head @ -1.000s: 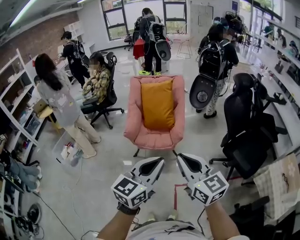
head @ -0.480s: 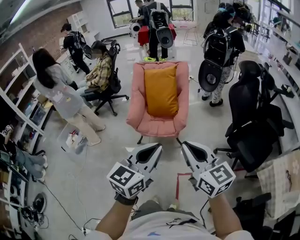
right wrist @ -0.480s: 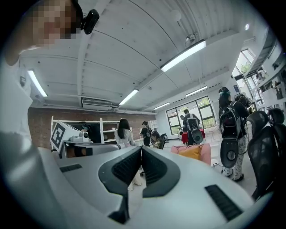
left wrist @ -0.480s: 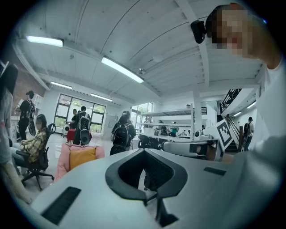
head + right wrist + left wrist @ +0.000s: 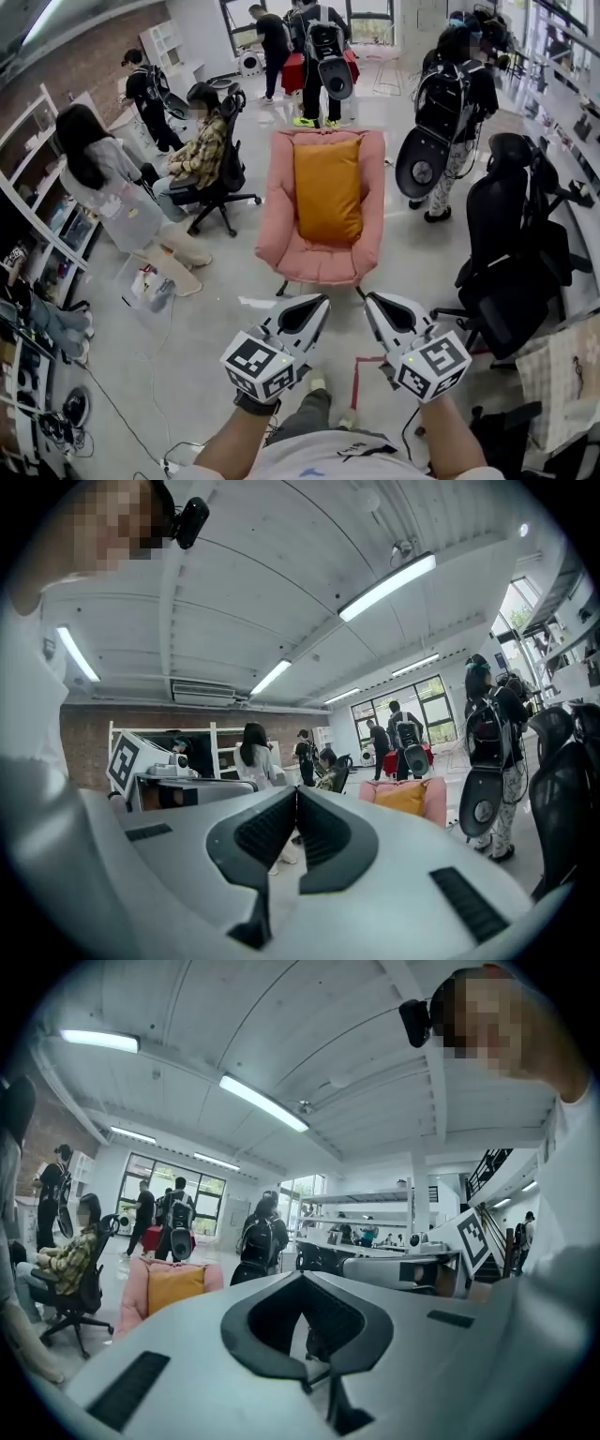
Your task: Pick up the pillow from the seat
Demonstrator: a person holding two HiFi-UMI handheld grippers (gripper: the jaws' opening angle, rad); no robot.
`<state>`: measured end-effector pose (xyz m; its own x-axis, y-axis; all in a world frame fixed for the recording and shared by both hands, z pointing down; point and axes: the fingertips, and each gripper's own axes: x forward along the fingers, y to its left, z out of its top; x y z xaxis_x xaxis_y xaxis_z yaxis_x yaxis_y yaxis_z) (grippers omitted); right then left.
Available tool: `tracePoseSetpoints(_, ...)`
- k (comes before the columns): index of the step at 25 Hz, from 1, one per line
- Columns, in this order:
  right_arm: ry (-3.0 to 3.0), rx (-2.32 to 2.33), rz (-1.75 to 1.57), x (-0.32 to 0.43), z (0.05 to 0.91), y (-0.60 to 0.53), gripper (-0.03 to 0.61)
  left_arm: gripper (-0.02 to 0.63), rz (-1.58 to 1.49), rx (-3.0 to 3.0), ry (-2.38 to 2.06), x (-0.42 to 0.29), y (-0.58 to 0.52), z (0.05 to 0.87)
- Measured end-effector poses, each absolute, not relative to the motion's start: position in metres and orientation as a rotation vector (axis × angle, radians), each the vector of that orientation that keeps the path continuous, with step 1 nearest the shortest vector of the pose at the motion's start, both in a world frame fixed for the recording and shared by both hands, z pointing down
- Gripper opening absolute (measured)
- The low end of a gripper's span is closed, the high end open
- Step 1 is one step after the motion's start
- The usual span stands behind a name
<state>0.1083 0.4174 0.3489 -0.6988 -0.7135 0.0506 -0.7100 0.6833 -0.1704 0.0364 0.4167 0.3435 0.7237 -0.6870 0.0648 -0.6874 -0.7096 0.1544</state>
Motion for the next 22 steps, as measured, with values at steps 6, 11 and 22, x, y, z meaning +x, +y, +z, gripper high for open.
tracePoseSetpoints(6,2.889,-1.23,-0.282,0.091,0.357,0.368,0.017,0.009,-0.012,2.75,-1.099,0.019,0.365,0.352)
tracePoseSetpoints(11,2.906,-1.241,-0.27,0.064,0.356,0.312,0.017,0.009,-0.007,2.766,-1.094,-0.004,0.309,0.353)
tracePoseSetpoints(22,2.904,-1.335,-0.248,0.003,0.356,0.216,0.017,0.009,0.019,2.805,-1.036,-0.069,0.203,0.357)
